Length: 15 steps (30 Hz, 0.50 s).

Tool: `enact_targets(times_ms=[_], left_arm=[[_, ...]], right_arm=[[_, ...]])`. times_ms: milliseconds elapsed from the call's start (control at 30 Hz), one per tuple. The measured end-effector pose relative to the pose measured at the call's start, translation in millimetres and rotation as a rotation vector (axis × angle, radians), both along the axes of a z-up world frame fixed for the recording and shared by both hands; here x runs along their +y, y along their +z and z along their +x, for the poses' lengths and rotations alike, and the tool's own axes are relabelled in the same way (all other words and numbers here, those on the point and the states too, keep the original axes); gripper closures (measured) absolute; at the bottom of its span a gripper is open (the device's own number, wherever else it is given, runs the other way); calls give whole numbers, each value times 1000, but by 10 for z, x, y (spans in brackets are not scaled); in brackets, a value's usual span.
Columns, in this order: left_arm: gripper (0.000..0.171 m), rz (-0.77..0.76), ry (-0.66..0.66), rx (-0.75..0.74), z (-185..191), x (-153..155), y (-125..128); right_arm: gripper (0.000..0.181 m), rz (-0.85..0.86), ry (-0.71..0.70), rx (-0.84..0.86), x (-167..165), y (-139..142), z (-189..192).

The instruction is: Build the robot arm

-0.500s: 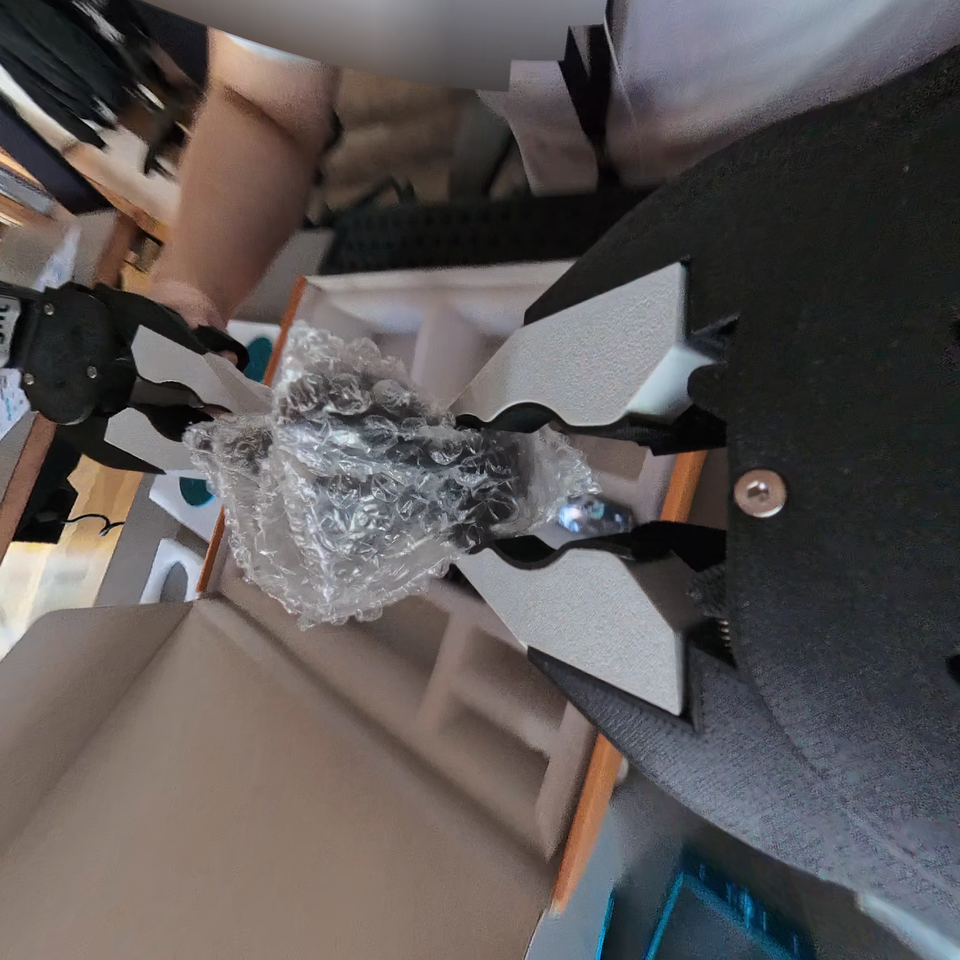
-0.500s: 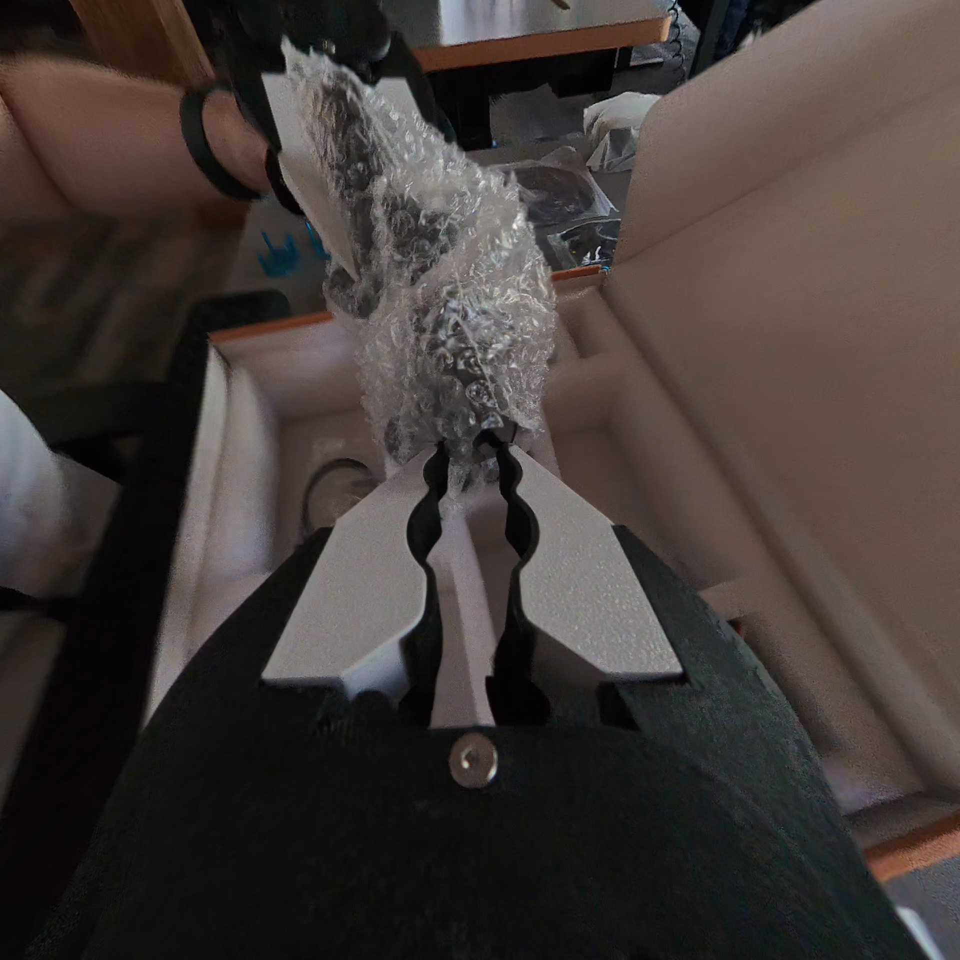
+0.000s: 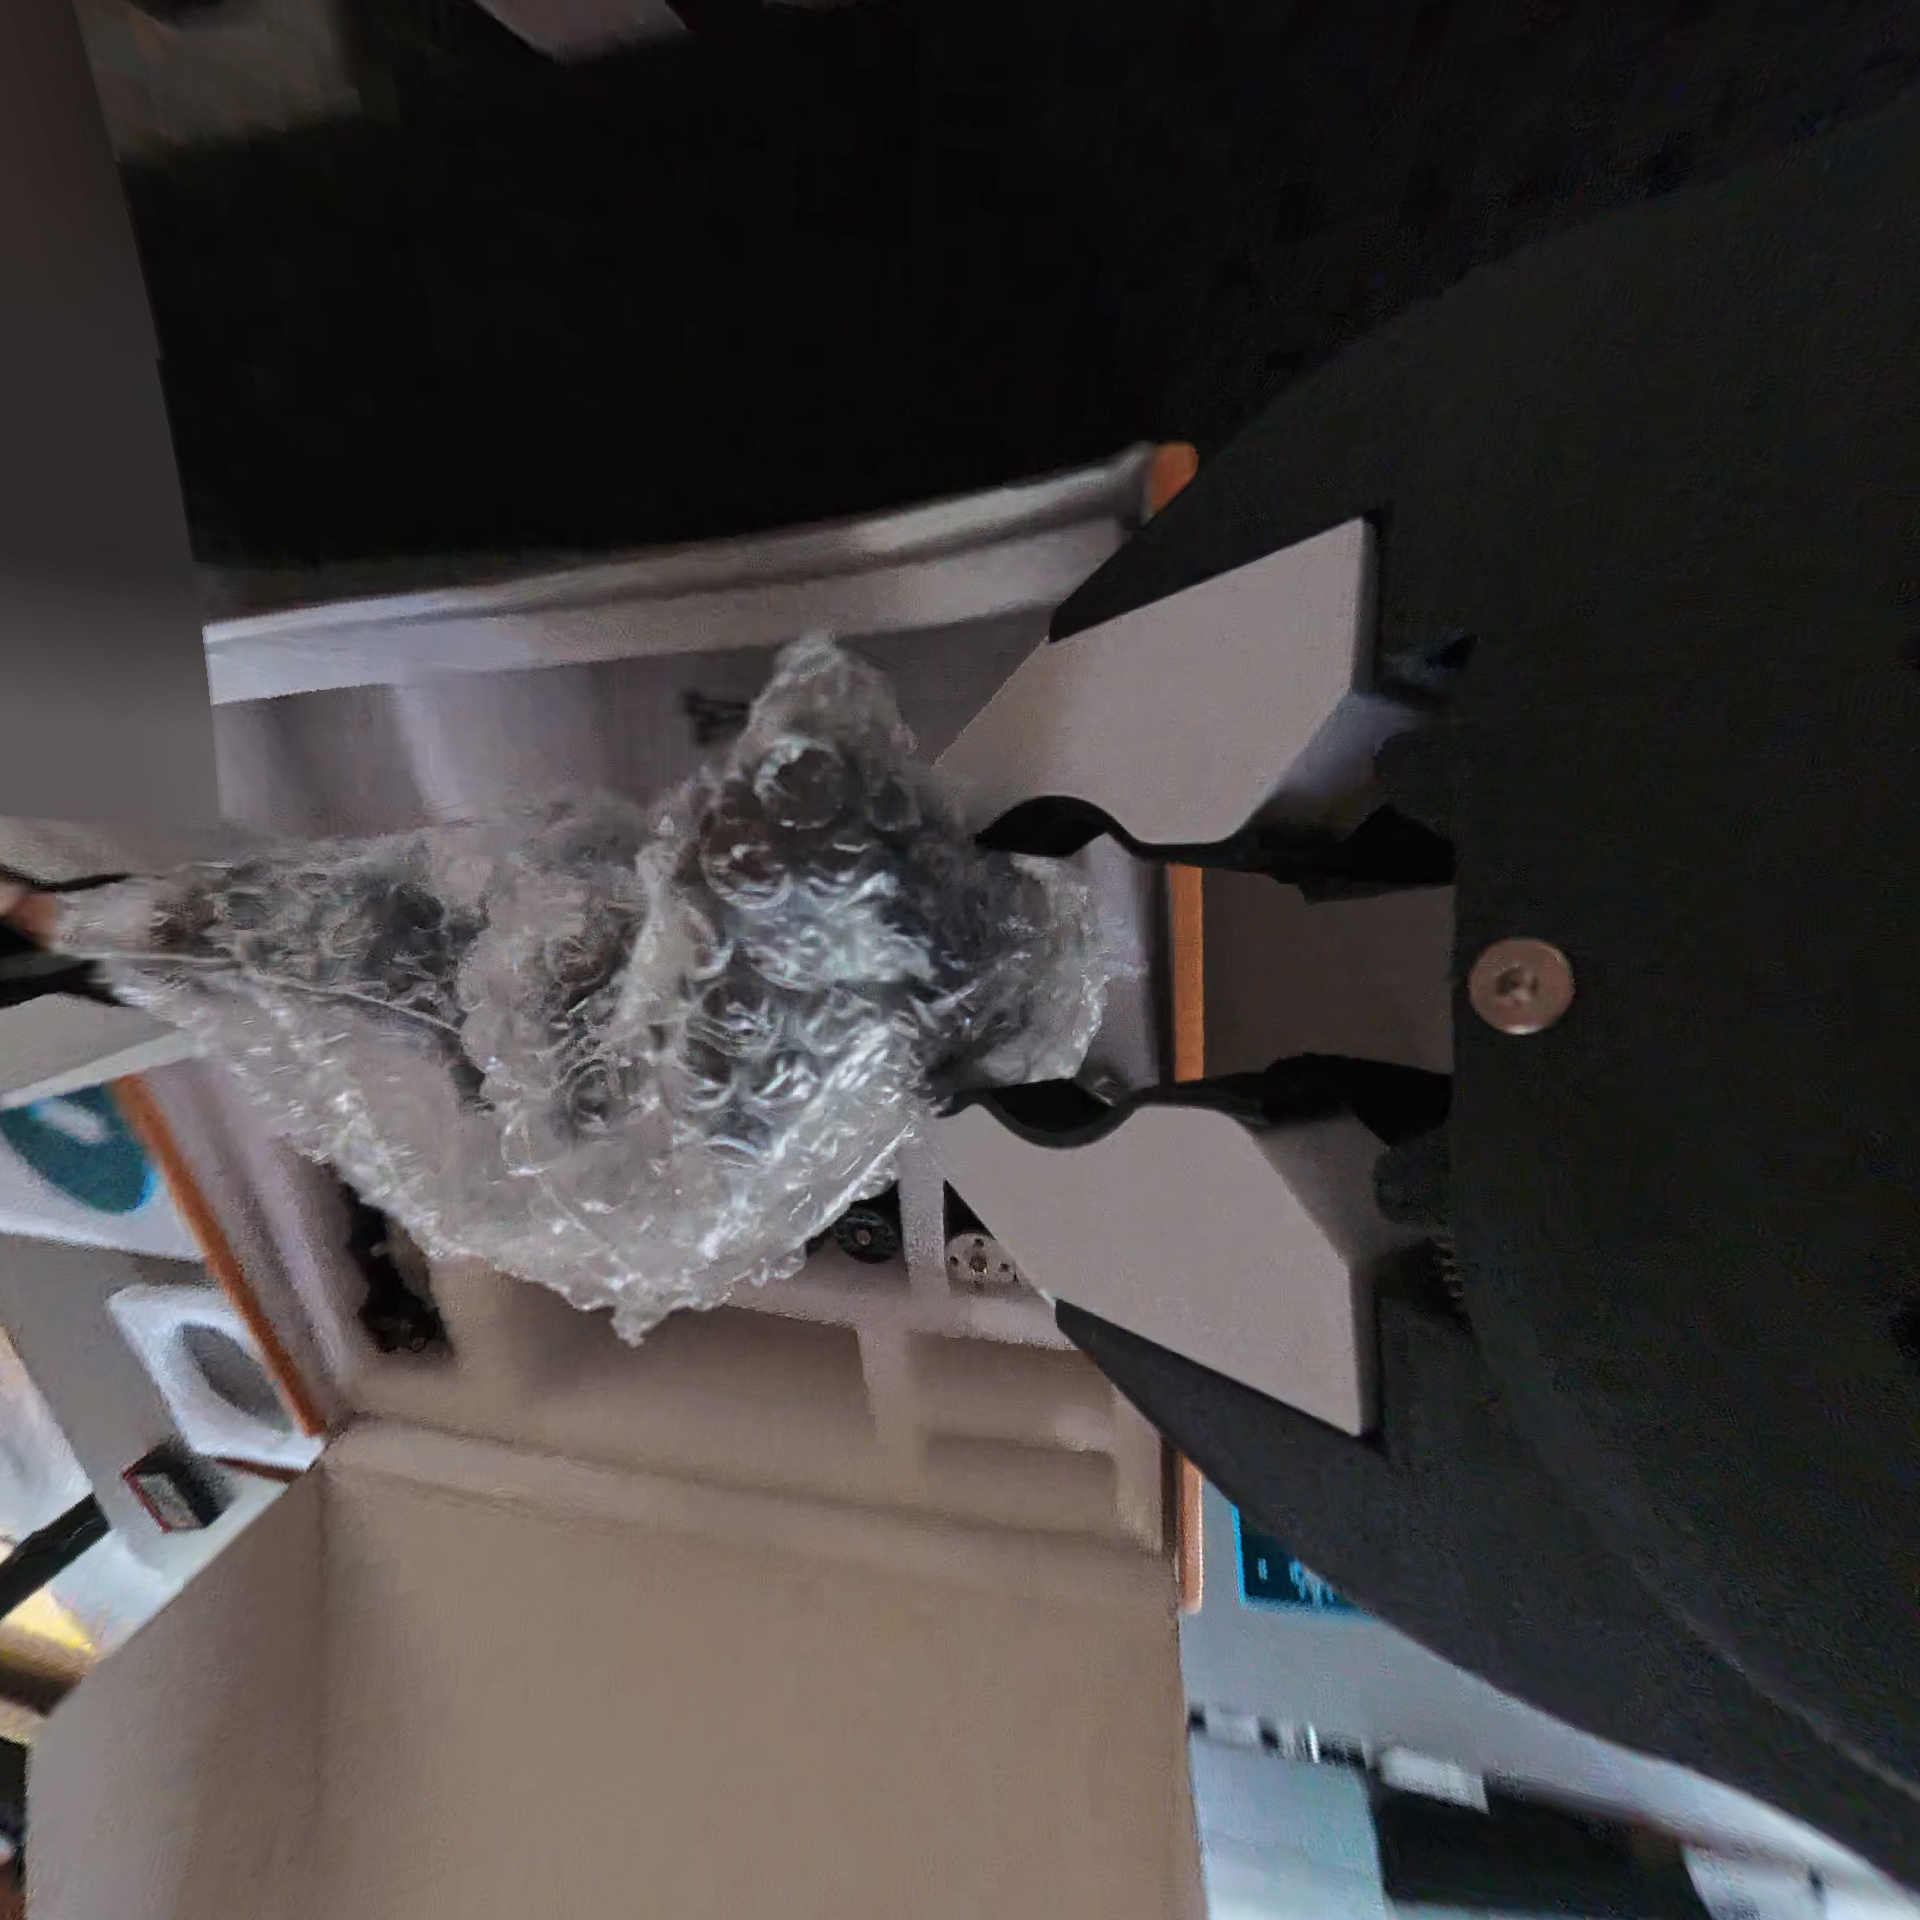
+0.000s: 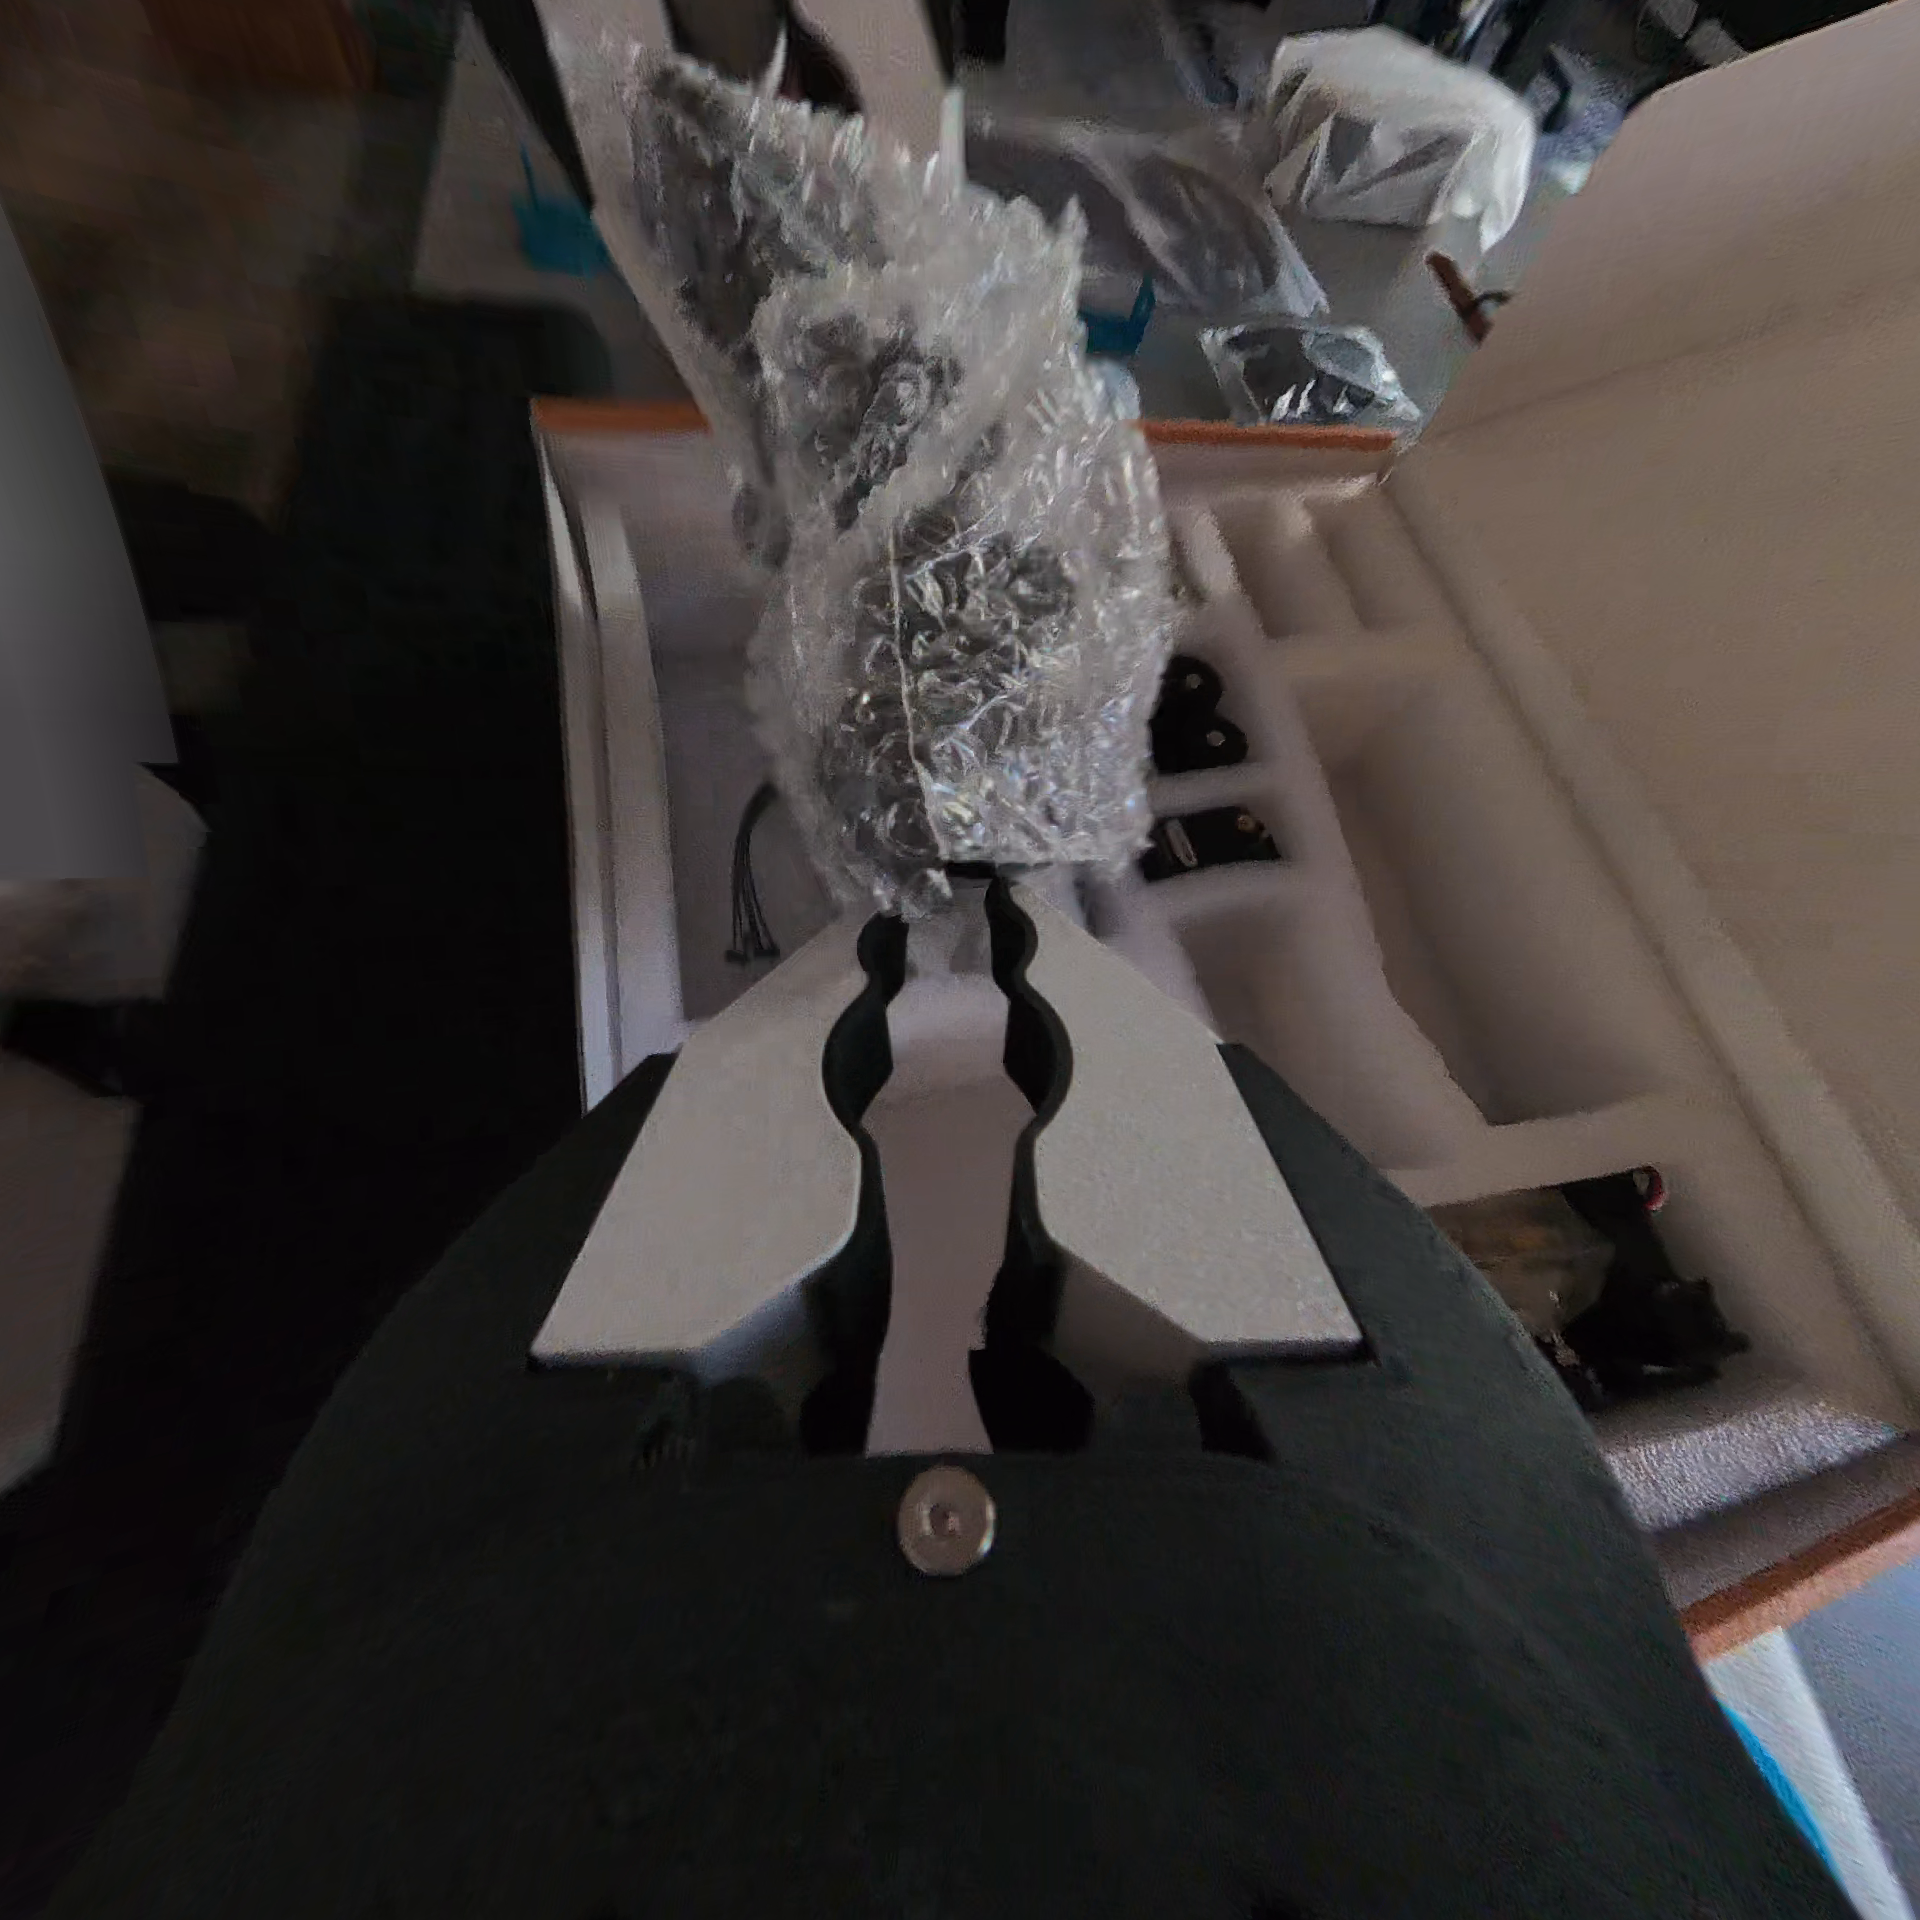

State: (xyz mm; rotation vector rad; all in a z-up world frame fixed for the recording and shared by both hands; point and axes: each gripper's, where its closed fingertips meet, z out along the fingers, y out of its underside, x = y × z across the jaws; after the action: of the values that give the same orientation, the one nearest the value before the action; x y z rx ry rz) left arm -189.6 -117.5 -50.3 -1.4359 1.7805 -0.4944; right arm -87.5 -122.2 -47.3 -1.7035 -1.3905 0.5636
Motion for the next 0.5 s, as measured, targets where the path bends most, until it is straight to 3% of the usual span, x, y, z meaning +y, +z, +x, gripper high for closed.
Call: enact_targets(times_ms=[133,233,333,500], left_arm=[[130,237,-139,234,-25,9,-272],[127,319,-197,402,-100,61,-350],[124,256,-151,492,-254,91,-333],[107,-10,13,305,-370,37,-87]], right_arm=[[168,-16,101,-244,-198,-416,37],[164,-56,105,-226,-208,-336,70],[155,-188,104,-163,-259,-175,167],[155,-347,154,-137,-433,-112,403]])
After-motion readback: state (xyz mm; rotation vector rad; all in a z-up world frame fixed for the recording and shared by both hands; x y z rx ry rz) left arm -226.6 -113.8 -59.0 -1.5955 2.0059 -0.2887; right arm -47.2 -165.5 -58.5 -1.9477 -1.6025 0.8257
